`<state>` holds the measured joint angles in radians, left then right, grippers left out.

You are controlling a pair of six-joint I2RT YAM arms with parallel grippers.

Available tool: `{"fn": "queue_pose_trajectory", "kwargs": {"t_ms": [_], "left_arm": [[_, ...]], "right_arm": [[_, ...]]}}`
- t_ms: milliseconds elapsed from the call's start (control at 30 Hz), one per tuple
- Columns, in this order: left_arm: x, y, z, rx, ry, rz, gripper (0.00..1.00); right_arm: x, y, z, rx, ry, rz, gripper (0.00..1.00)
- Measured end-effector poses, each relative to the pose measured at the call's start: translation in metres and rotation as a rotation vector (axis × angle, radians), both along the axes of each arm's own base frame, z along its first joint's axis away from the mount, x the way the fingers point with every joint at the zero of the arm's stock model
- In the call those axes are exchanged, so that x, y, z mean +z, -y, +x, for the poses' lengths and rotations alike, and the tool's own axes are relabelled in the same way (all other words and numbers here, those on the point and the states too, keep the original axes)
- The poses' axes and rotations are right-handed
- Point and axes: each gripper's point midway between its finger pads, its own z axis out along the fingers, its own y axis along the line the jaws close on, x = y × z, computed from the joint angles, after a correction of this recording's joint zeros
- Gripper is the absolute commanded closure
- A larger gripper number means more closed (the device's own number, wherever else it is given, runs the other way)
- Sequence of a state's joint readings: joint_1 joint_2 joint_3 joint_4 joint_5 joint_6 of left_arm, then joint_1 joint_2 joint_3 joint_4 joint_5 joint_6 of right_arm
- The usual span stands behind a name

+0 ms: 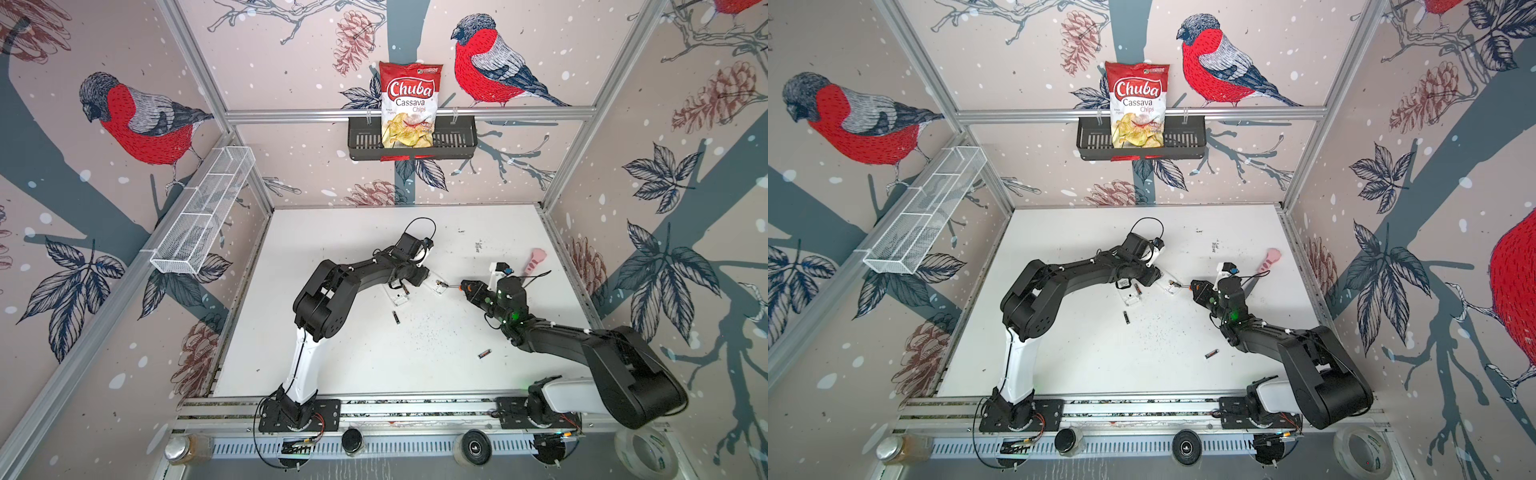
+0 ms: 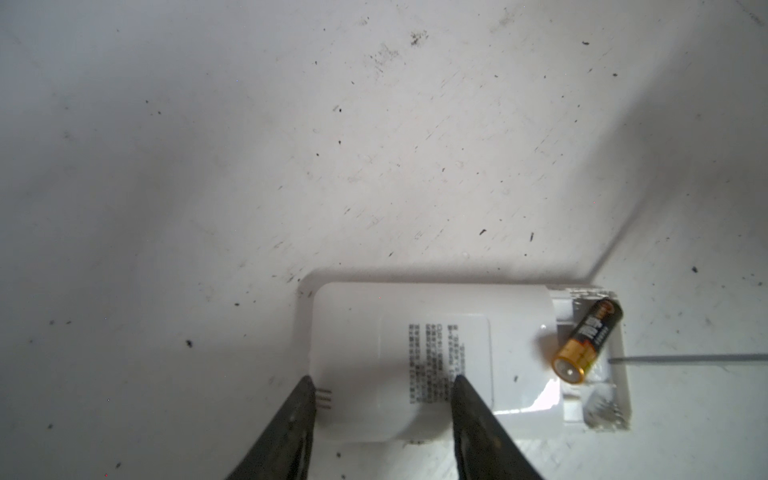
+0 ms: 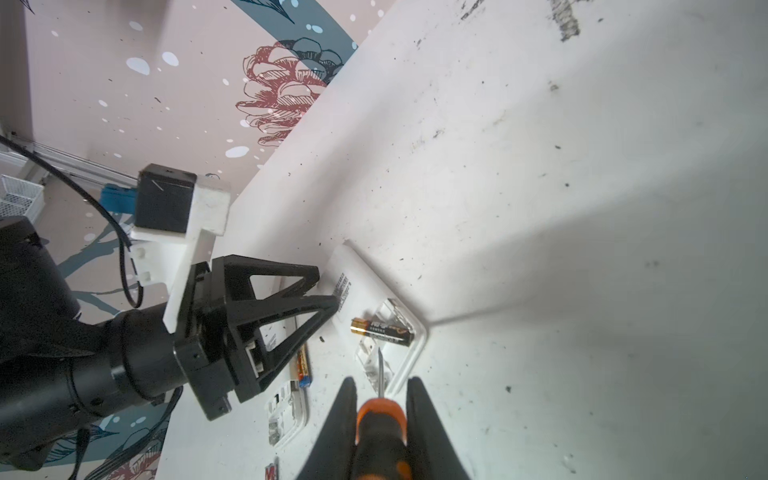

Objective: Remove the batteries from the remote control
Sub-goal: 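Pry the remaining battery out of the remote with the right gripper's screwdriver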

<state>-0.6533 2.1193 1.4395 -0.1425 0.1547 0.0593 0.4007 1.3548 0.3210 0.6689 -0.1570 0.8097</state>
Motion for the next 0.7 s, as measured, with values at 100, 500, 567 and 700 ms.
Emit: {"fn": "queue_pose_trajectory", "kwargs": {"t_ms": [100,500,567,700], "left_arm": [[0.000,0.000,0.000,0.000,0.000,-0.001,0.48],[0.000,-0.001,-0.001,0.000,-0.001,0.001,0.48],[0.000,-0.001,-0.001,0.000,-0.001,0.001,0.48],[0.000,-0.001,-0.001,0.000,-0.003,0.002,0.48]], "right_arm": [[-0.004,0.001,-0.002,0.000,-0.011,-0.005,0.97],[-0.008,0.002,0.012,-0.018,-0.016,-0.001,0.98],[-0.008,0.002,0.015,-0.020,-0.017,0.003,0.98],[-0.005,0.006,0.023,-0.035,-0.012,0.007,0.98]]}}
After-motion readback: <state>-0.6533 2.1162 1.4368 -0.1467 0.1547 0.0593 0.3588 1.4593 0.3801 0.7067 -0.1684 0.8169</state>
